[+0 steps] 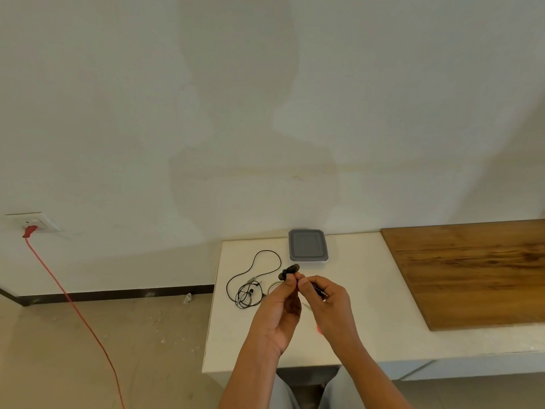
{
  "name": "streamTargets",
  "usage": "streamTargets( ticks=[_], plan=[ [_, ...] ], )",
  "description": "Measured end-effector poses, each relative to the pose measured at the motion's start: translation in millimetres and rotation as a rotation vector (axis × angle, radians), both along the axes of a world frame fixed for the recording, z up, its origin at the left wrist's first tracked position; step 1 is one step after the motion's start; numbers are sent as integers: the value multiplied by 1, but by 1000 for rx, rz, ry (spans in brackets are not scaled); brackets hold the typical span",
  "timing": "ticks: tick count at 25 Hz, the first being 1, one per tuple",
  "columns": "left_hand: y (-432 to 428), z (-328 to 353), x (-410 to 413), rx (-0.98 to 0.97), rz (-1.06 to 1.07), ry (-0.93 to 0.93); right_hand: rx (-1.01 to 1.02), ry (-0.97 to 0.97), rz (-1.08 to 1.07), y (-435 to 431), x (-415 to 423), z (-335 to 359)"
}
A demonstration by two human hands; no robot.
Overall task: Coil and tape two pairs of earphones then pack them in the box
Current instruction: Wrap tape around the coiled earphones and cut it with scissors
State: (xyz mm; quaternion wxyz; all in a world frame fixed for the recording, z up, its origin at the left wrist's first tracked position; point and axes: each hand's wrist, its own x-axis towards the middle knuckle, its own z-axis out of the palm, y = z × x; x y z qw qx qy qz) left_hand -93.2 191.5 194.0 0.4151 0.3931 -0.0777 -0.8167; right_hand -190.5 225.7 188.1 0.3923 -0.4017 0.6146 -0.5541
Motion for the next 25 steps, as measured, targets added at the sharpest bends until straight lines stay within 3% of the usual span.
streamTargets(
  ticks=[6, 8, 10, 15, 19, 25],
  plan=[
    [-1, -10, -6, -169, -6, -123, 201, -448, -121, -8, 8, 12],
    [-1, -12, -7, -180, -5, -142, 231, -494, -118, -11, 6, 11],
    [-3, -14, -5, -155, 7, -130, 225, -400, -44, -13, 4, 9],
    [-12, -20, 12, -45, -28, -63, 286, 52, 215, -9, -3, -3],
    [-8, -35, 20, 34, -91, -56, 215, 364, 115, -2, -8, -29],
    [1, -60, 19, -19, -81, -166, 125, 570, 125, 9, 7, -60]
  ],
)
